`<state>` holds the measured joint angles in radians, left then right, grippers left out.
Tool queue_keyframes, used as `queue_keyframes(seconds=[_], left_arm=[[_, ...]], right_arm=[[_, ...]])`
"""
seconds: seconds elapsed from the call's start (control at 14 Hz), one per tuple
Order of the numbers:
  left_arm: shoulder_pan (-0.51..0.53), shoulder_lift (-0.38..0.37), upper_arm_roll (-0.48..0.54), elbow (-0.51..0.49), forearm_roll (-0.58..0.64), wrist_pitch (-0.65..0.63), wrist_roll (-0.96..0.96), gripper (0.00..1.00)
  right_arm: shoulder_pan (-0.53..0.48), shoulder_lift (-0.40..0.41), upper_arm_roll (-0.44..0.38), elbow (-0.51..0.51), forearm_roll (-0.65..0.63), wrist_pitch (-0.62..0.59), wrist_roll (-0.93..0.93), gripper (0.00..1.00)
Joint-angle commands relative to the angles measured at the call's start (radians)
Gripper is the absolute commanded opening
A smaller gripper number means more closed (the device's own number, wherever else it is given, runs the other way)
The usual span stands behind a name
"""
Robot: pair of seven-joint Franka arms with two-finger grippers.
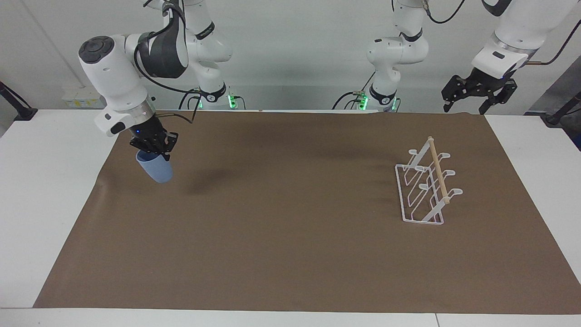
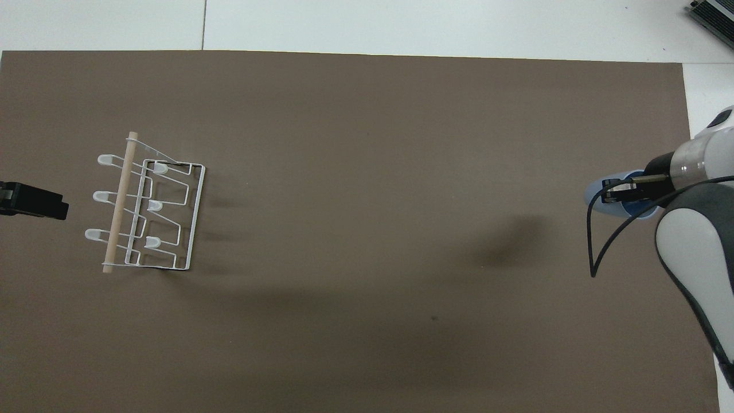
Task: Hang cup on cup holder
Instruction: 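Lift the blue cup and tip it sideways with the right gripper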
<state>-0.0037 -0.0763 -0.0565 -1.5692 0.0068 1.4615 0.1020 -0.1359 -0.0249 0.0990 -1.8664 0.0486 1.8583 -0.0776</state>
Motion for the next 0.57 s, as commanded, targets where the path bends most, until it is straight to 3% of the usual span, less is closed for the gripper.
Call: queue_keyframes(seconds=[0.0, 0.5], left_arm=[[0.002, -0.031, -0.009, -0.034, 0.012, 0.017, 0.016, 1.0], [-0.004, -0.031, -0.016, -0.043, -0.048, 0.054, 0.021, 1.0]], right_arm=[[-0.013, -0.026, 0.013, 0.047, -0.009, -0.085, -0.016, 0.05], [0.004, -0.069, 0.022, 0.167, -0.006, -0.283, -0.057, 0.04]])
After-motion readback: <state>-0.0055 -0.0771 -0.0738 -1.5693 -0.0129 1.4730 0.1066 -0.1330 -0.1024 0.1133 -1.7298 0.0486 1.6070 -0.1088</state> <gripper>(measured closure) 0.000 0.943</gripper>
